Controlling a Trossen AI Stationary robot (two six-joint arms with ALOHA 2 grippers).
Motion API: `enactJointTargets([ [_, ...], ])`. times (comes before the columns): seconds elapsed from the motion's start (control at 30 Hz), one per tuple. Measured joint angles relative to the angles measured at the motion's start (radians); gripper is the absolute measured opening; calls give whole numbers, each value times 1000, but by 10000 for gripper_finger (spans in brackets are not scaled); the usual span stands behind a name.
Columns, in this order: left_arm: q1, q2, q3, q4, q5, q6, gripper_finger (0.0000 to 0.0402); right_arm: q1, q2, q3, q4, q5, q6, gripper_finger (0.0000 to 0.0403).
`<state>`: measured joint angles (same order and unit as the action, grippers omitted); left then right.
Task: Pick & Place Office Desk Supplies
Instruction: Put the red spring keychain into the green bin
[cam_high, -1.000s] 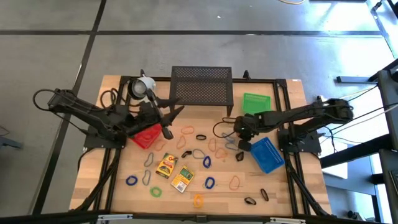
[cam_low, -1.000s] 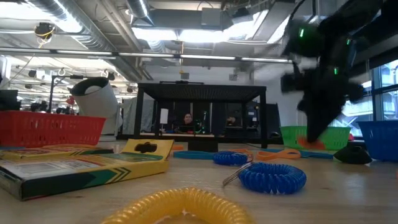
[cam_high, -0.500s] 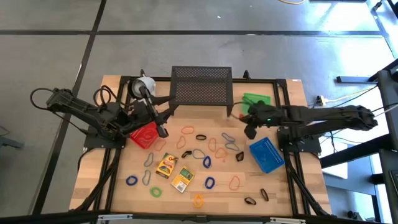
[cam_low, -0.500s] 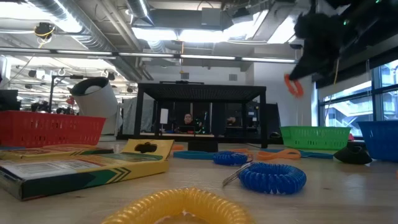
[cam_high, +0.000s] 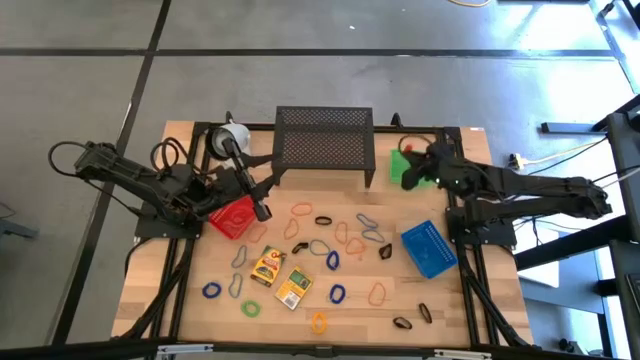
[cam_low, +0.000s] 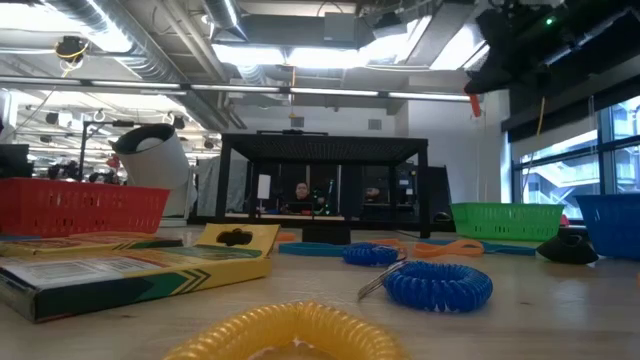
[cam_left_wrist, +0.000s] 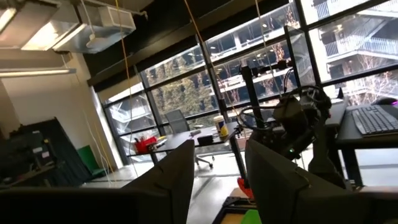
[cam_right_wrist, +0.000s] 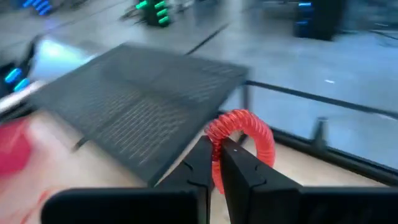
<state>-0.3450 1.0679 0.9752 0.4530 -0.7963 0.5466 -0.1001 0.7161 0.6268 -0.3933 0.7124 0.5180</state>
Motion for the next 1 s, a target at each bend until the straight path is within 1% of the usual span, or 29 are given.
enactJointTargets([
  [0.13,0,0,0,0,0,37,136,-98,13,1,-52,-22,88,29],
  [0.27,0,0,0,0,0,51,136,-202,52,1,-160,-40,158,33],
  [0.37,0,0,0,0,0,52,136,-267,104,1,-217,-76,182,33],
  [0.47,0,0,0,0,0,53,136,-314,170,1,-225,-141,181,34],
  [0.53,0,0,0,0,0,53,136,-336,216,1,-224,-163,181,34],
  [0.67,0,1,0,-12,0,53,136,-370,310,1,-224,-164,177,34],
  [0.8,0,1,0,-12,1,52,136,-394,397,1,-224,-186,142,34],
  [0.9,0,1,0,-11,1,52,136,-400,445,1,-223,-209,128,34],
  [1.0,0,1,0,-12,1,52,136,-401,477,1,-222,-208,126,34],
])
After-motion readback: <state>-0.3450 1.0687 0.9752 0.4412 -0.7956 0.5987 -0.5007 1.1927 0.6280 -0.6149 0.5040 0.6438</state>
